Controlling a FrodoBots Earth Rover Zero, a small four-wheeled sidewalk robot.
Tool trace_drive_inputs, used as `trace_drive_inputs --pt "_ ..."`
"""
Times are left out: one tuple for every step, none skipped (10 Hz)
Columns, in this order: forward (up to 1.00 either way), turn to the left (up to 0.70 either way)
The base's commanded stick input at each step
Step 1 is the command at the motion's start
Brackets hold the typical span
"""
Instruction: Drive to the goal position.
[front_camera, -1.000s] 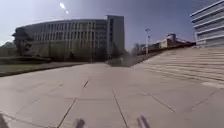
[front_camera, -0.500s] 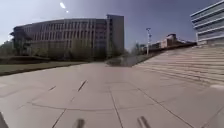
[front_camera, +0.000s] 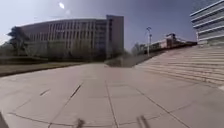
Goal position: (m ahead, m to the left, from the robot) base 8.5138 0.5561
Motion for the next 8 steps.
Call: trace_drive_inputs --pt "0.70 0.06" --pt "0.70 0.04" --pt "0.70 0.03" --pt "0.70 0.03" --pt "0.70 0.02" --pt "0.70 0.02" --pt "0.70 0.02" --pt "0.70 0.01"
